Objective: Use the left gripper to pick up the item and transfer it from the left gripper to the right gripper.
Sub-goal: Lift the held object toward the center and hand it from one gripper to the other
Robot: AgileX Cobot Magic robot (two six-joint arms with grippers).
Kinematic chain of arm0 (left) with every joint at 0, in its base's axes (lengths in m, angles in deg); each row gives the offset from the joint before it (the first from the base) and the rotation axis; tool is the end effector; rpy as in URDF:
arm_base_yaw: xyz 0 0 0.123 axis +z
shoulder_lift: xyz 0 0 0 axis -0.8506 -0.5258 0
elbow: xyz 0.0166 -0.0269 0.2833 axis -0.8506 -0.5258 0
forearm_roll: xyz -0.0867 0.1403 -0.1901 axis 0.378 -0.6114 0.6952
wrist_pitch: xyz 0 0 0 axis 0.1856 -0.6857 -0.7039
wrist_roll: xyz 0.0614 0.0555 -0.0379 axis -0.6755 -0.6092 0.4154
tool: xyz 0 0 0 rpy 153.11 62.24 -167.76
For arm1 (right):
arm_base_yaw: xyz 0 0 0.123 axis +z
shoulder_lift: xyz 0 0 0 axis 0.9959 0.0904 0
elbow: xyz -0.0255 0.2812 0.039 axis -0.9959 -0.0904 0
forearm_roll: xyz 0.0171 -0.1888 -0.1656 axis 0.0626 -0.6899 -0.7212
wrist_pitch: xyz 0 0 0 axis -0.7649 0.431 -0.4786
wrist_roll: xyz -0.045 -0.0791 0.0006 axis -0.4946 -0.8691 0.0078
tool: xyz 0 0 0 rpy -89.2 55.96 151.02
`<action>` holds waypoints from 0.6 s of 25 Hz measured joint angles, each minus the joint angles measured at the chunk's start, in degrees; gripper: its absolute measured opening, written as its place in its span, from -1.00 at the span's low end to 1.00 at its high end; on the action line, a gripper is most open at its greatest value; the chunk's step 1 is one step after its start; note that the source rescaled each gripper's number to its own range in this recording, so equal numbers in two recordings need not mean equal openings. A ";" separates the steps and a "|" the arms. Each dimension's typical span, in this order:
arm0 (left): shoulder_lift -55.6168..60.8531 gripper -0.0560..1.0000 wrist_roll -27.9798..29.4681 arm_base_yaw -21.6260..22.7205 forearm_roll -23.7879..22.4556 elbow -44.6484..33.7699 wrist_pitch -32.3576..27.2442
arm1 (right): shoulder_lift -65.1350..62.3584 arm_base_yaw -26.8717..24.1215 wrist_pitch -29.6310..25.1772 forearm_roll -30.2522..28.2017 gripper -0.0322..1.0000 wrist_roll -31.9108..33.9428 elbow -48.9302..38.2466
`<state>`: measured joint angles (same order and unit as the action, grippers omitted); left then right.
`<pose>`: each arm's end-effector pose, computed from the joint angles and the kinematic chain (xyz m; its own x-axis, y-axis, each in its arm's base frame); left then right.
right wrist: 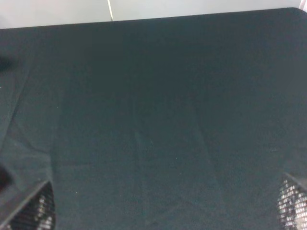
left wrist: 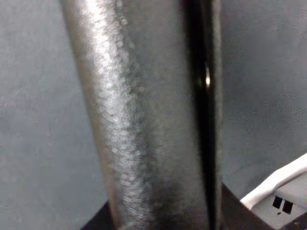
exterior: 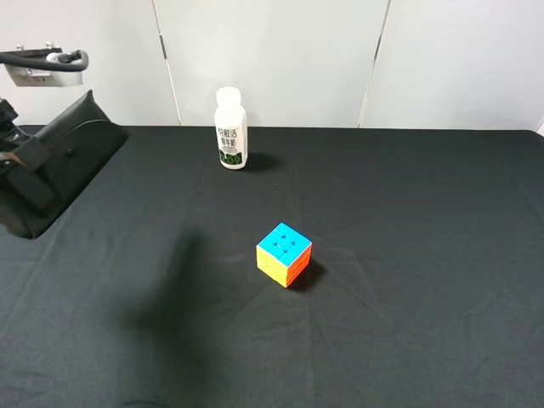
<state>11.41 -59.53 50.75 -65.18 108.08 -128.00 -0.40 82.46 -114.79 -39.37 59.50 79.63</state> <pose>0.2359 -0.0496 0.2698 -0.8847 0.3888 -0.2574 0.4304 0.8932 -0.1300 -0.0043 0.0060 0.2794 -0.4236 0.0018 -0.9059 -0.0243 0.9996 0.0134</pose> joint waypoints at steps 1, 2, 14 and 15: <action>0.00 -0.87 -0.84 0.00 0.48 0.00 0.39 | 0.00 0.00 0.00 0.06 1.00 0.00 0.00; 0.00 -0.87 -1.77 -0.13 1.01 0.00 0.91 | 0.00 0.00 0.00 0.13 1.00 0.00 0.00; -5.17 -0.87 -8.34 -14.13 -3.52 6.37 2.89 | 14.47 0.00 2.85 11.24 1.00 -3.51 0.14; -5.96 -0.87 -9.40 -15.28 -3.67 7.30 2.95 | 16.30 0.00 4.30 13.46 1.00 -5.45 0.25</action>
<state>5.45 -68.93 35.47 -68.85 115.38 -125.06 15.91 82.46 -110.49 -25.91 54.05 79.88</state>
